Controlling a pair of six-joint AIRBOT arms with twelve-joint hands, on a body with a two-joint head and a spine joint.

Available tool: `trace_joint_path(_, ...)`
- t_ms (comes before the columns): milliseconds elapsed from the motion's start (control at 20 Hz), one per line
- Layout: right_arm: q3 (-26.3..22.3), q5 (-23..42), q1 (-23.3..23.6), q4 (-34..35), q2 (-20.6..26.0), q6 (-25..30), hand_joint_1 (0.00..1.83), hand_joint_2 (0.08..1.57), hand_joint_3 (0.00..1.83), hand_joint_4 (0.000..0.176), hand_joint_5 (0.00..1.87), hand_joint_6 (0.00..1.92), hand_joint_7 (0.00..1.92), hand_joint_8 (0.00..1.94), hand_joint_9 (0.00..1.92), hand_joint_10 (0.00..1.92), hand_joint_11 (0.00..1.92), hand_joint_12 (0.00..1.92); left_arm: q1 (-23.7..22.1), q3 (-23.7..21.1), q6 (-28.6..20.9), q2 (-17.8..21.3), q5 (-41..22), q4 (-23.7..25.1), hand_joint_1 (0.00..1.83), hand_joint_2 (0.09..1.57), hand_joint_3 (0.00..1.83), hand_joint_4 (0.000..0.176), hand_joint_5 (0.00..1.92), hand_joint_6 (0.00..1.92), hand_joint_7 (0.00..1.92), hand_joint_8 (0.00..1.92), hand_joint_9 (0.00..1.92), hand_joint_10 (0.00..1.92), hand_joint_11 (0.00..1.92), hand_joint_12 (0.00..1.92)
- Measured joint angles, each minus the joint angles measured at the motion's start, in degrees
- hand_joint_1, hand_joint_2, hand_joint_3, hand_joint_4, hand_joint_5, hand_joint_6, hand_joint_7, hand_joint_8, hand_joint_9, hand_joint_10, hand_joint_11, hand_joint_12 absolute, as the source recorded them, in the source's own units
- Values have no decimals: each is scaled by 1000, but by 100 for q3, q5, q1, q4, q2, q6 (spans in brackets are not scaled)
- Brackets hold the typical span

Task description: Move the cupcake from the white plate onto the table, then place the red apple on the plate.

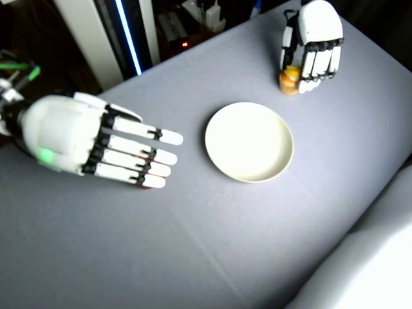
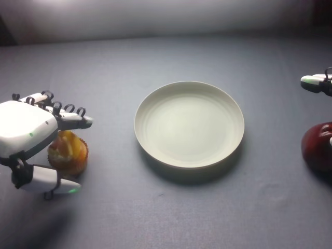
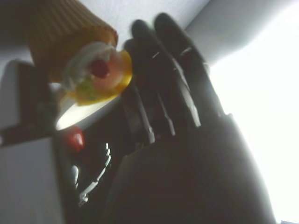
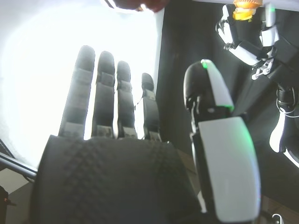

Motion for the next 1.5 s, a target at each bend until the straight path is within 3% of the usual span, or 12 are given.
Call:
trace_joint_path(200,0,-4,-2,4,0,0,778,1258,0,93,187,0,211,0,276,0,244,17,0,-13,2,0,-37,0,707,846,0,91,305,0,384,1,454,7,120,1041)
trace_joint_path(250,0,-7,-2,0,0,2,799,1212,0,88,187,2,179,0,242,0,231,11,0,-13,2,0,-37,-7,680,832,0,128,208,0,284,0,378,1,47,1005)
trace_joint_path(400,0,-7,-2,2,0,7,824,1103,0,108,137,0,137,0,182,0,209,2,2,-114,17,20,-111,-37,614,816,0,174,10,1,10,1,13,0,0,141)
trace_joint_path(550,33,-35,-44,-111,33,17,973,970,0,174,46,1,72,0,90,0,133,0,81,-339,20,151,-455,33,646,806,0,176,0,0,0,0,0,0,0,0)
trace_joint_path(950,463,-1572,472,-1290,127,221,1008,837,0,176,13,3,218,17,218,32,243,89,437,-1056,295,608,-1871,90,694,776,0,176,0,0,0,0,0,0,0,0)
trace_joint_path(1000,529,-1821,590,-1453,114,225,1059,814,0,125,51,3,259,8,305,25,331,138,461,-1084,295,627,-2004,92,680,774,0,176,0,0,0,0,0,0,0,0)
trace_joint_path(1100,717,-2343,931,-1788,-9,267,1002,835,0,143,68,1,333,1,449,5,386,429,503,-1117,247,656,-2179,66,684,785,0,176,0,0,0,0,0,0,0,0)
trace_joint_path(1200,822,-2680,1169,-2098,-118,341,1081,821,0,114,290,5,596,11,758,38,525,900,522,-1119,162,656,-2258,107,713,784,0,176,0,0,0,0,0,0,0,0)
trace_joint_path(1250,879,-2863,1276,-2339,-170,413,1212,871,4,0,550,21,771,30,931,83,666,1020,553,-1121,138,656,-2288,129,711,781,0,176,0,0,0,0,0,0,0,0)
trace_joint_path(1300,942,-3060,1421,-2603,-229,511,1358,1034,0,0,839,625,1076,555,1045,897,752,1132,575,-1126,98,656,-2299,131,723,772,0,176,0,0,0,0,0,0,0,0)
trace_joint_path(1450,1012,-3191,1519,-2680,-247,595,1398,1040,0,0,1020,831,1349,224,1056,1049,807,1165,586,-1123,76,656,-2337,74,720,763,0,176,0,0,0,0,0,0,0,0)
trace_joint_path(1500,1019,-3241,1593,-2708,-264,597,1395,1043,9,0,995,879,1258,387,1080,1007,838,1061,610,-1123,72,656,-2361,55,739,770,0,176,0,0,0,0,0,0,0,0)
